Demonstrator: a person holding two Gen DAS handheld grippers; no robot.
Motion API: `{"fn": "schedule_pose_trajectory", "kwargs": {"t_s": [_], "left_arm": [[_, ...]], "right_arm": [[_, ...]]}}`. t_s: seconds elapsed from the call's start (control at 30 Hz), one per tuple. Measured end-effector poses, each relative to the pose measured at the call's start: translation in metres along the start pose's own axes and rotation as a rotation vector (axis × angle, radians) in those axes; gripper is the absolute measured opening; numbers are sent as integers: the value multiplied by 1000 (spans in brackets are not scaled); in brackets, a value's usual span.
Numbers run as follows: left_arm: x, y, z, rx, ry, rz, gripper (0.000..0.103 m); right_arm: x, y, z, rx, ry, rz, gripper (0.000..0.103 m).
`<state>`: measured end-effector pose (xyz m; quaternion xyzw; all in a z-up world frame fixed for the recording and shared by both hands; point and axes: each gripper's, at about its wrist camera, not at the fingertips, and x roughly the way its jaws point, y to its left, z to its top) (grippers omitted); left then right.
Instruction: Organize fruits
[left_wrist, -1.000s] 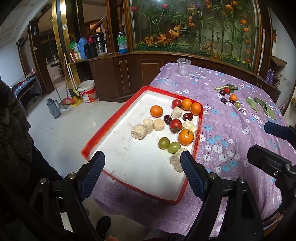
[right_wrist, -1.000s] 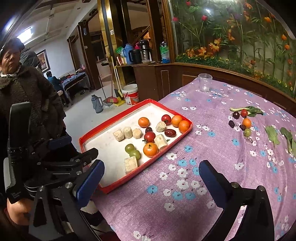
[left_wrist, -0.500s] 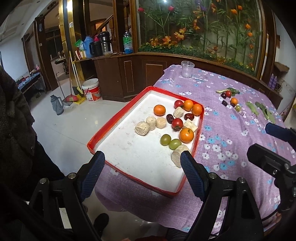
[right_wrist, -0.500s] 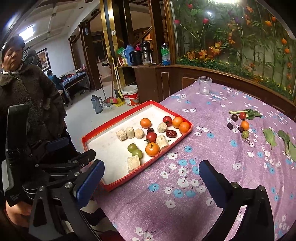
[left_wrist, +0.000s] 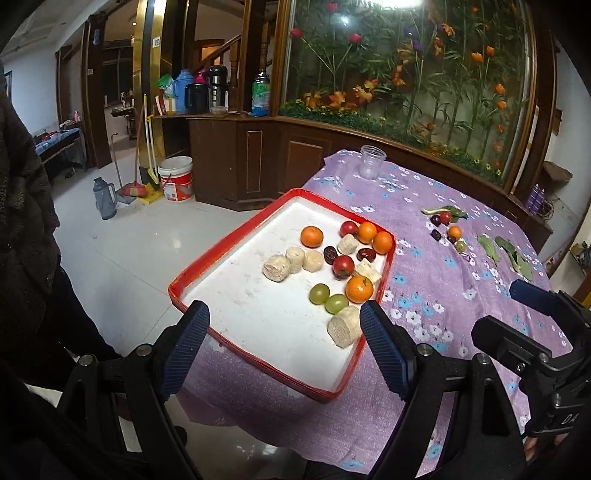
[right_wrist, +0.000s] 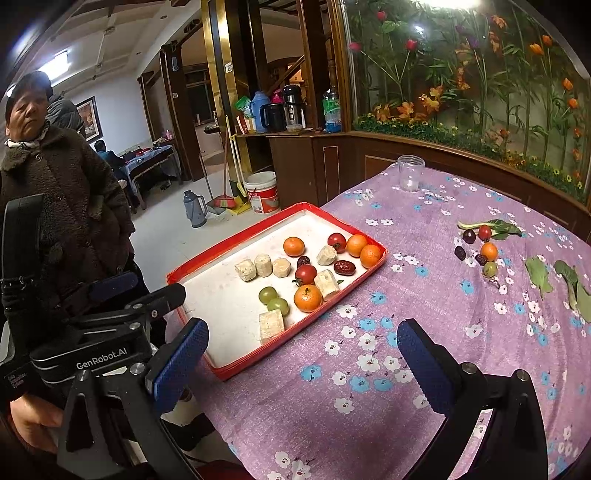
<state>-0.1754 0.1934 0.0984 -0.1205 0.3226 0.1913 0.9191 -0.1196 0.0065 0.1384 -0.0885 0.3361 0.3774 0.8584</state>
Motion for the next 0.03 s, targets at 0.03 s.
{"fn": "schedule_pose_trajectory", "kwargs": {"t_s": [0.03], "left_arm": [[1, 0, 0, 5, 3, 7, 84]], "right_arm": [[1, 0, 0, 1, 3, -1, 103]]}}
